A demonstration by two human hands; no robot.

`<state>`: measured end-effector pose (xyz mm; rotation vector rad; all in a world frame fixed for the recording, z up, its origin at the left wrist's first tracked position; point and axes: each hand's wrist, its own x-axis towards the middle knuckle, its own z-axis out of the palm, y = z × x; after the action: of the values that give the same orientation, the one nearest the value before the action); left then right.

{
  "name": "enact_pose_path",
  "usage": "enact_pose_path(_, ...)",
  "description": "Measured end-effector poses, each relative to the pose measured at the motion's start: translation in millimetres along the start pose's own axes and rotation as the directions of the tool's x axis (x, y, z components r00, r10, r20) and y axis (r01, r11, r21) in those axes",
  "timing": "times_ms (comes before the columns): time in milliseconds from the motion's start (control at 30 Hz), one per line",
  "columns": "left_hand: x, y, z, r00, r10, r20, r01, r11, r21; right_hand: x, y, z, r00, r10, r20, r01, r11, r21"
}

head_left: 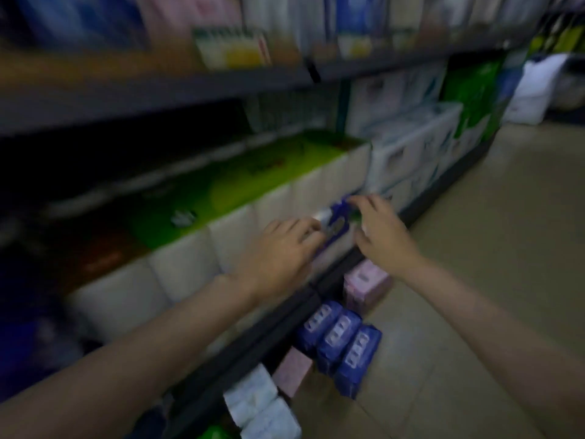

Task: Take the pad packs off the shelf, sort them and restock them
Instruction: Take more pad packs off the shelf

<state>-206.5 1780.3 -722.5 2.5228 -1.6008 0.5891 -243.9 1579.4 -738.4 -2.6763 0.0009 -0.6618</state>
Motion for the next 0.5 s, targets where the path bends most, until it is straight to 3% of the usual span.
enact_pose_path(67,5.1,-15.8,-71.9,0.988,-0.038,-0.149,0.047,0.997,0.06,36.1,-49.1,-45.1,0.981,-0.038,-0.188,0.053,0.996,0.076)
enact_pose_path(200,-2.6,-40.3,-202.1,0.918,-0.154,-0.366,0.223,0.962,0.155,93.8,-152.6,-115.7,0.858,-0.162,-0.488,0.23,0.97,0.081)
enact_pose_path(267,-6.8,-51.6,-236.5,0.886,-0.229,-0.404,0.325,0.927,0.186,113.8,-186.2,-127.5,0.846,-0.217,-0.487,0.281,0.958,0.061)
enact_pose_path(367,-20.4,-80.3,-270.6,0.855,-0.376,-0.358,0.473,0.848,0.239,145.3,-228.8,-127.9,0.879,-0.307,-0.365,0.339,0.94,0.025)
enact_pose_path(500,-51.3,-113.0,-292.3,0.847,-0.441,-0.296,0.527,0.769,0.362,182.7,-270.1,-115.0,0.881,-0.435,-0.188,0.452,0.89,0.062)
